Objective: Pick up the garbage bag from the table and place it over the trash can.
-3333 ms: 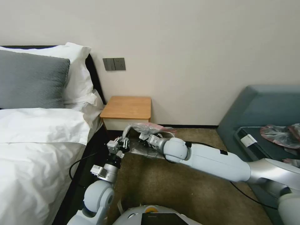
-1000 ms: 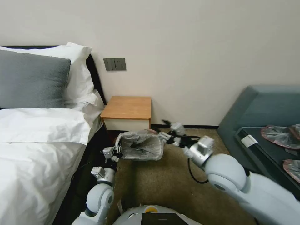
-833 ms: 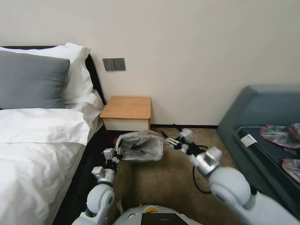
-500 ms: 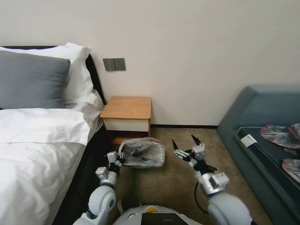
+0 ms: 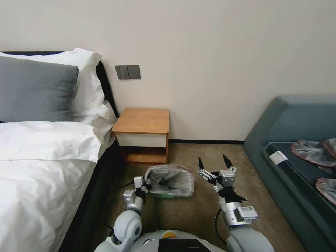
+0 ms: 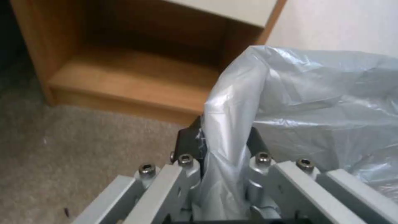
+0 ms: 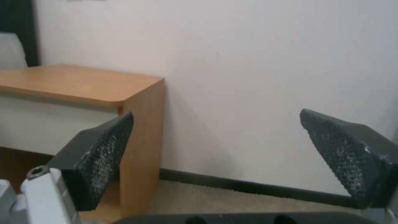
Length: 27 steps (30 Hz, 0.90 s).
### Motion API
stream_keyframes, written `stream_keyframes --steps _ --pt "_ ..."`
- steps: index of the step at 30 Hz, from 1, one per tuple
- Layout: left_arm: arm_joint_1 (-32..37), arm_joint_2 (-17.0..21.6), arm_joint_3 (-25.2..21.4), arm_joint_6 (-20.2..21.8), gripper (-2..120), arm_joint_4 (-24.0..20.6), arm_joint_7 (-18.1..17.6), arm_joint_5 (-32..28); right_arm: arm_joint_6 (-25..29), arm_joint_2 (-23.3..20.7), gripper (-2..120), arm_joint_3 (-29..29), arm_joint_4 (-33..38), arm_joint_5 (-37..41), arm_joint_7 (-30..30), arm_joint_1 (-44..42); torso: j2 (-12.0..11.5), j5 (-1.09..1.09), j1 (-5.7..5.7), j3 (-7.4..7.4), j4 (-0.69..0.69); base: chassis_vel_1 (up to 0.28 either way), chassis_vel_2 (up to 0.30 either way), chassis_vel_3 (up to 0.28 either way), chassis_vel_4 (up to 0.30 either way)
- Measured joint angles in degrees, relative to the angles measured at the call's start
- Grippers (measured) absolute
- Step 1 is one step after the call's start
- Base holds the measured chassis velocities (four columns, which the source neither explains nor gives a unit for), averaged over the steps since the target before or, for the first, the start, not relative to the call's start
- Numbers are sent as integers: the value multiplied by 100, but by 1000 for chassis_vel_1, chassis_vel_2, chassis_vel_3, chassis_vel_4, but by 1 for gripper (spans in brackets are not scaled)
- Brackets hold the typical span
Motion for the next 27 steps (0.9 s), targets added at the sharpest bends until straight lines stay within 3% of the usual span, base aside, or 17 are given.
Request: stream_keyframes --steps 16,24,27 --pt "-21 -79 21 114 7 365 -158 179 -56 -6 100 95 -88 185 182 106 0 1 0 0 -1 0 0 0 0" --pt "-31 -75 -76 -23 32 459 51 396 -58 -27 100 41 -119 184 183 118 0 -1 0 0 -1 0 0 0 0" --pt "-31 -64 -128 -122 48 433 167 471 -57 -31 100 5 -124 181 183 111 0 -2 0 1 -1 0 0 0 0"
